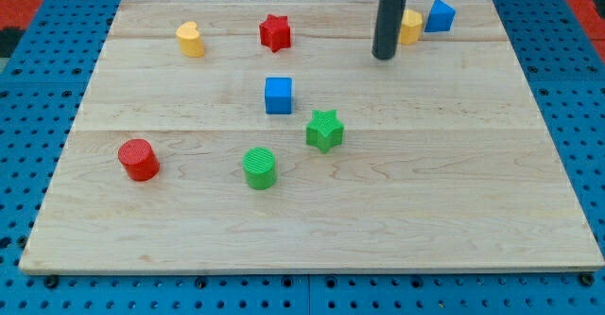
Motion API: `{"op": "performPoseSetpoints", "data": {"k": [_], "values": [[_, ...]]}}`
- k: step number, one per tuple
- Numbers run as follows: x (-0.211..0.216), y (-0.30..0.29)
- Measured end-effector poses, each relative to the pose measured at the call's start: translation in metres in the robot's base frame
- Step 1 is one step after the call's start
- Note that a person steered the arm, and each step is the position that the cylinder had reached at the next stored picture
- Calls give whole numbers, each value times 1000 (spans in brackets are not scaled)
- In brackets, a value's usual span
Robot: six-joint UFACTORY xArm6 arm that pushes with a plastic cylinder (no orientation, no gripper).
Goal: Slide the green star to the left side of the yellow hexagon
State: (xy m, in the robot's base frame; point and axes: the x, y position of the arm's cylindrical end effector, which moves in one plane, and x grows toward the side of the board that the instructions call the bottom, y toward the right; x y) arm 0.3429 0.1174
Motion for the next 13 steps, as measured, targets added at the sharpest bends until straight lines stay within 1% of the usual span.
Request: {"op": "performPoseSetpoints", "data": {"k": [1,3,4,5,6,7,8,9,10,11,12,13], "values": [[95,13],[143,-2],[147,-45],[147,-48],[135,-63],[95,-76],[72,-76],[127,-42],[119,-118],[65,-102],[-13,-71],[-23,-59]]}}
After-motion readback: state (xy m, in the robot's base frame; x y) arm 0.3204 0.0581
